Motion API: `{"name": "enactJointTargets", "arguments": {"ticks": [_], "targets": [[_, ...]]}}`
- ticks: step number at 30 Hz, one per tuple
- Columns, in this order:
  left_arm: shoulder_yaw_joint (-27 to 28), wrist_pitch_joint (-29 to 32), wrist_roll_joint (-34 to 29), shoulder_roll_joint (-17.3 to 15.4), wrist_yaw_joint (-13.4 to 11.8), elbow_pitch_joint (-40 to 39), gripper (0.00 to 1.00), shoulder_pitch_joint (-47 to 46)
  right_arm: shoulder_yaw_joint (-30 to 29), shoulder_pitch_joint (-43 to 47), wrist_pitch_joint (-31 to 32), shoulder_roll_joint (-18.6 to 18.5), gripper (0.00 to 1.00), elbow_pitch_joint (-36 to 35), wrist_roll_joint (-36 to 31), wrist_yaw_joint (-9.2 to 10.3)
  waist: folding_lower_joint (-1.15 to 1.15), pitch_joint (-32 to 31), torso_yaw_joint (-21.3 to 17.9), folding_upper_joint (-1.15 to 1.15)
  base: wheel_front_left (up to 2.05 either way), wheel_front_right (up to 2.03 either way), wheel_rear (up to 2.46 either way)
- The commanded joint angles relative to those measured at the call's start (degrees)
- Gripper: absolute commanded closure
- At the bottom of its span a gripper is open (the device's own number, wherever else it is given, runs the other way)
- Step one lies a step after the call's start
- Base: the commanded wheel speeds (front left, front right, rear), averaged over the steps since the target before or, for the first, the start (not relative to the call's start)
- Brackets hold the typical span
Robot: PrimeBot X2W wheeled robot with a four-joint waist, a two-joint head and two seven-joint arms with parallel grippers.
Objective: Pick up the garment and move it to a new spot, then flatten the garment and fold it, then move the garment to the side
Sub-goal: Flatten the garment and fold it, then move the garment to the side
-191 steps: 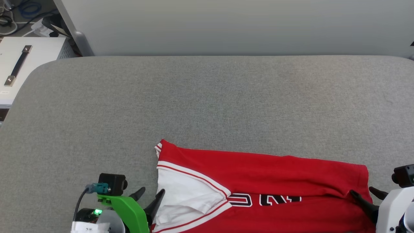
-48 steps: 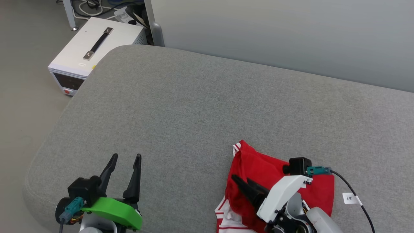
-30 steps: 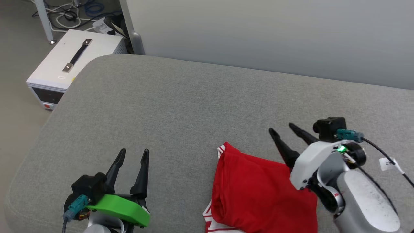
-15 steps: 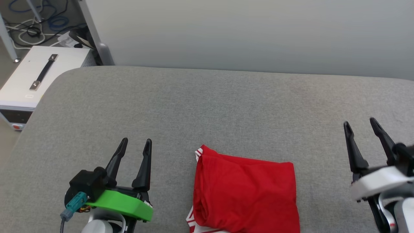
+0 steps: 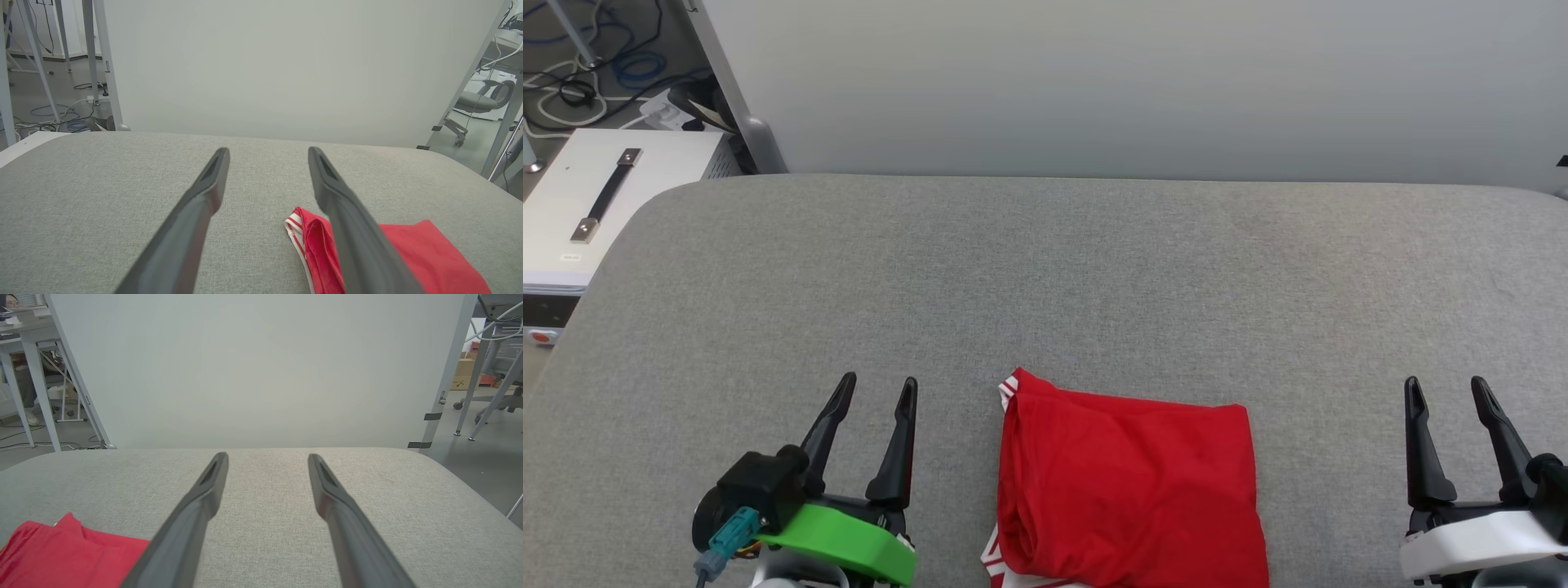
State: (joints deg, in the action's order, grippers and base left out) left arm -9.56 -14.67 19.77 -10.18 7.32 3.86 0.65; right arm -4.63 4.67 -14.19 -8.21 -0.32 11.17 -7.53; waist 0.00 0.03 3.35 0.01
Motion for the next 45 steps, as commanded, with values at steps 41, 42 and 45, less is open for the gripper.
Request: {"name": "enactJointTargets", "arguments": {"ticks": [41, 42, 45], "targets": [[-1.7, -0.3, -1.1, 1.9, 0.2, 0.6, 0.0, -5.0, 5.4, -4.5, 62.4, 0.2, 0.0, -7.5, 8.8, 0.04, 0.0, 9.6, 7.4, -0.01, 0.0, 0.0, 0.0], [-1.7, -0.3, -1.1, 2.0, 0.2, 0.7, 0.0, -5.2, 5.2, -4.9, 62.9, 0.7, 0.0, -6.7, 8.6, 0.04, 0.0, 9.9, 7.8, -0.01, 0.0, 0.0, 0.0], [-1.8, -0.3, -1.1, 2.2, 0.2, 0.8, 0.0, -5.5, 4.7, -5.8, 64.2, 2.1, 0.0, -4.5, 8.7, 0.04, 0.0, 10.7, 8.7, -0.01, 0.0, 0.0, 0.0]]}}
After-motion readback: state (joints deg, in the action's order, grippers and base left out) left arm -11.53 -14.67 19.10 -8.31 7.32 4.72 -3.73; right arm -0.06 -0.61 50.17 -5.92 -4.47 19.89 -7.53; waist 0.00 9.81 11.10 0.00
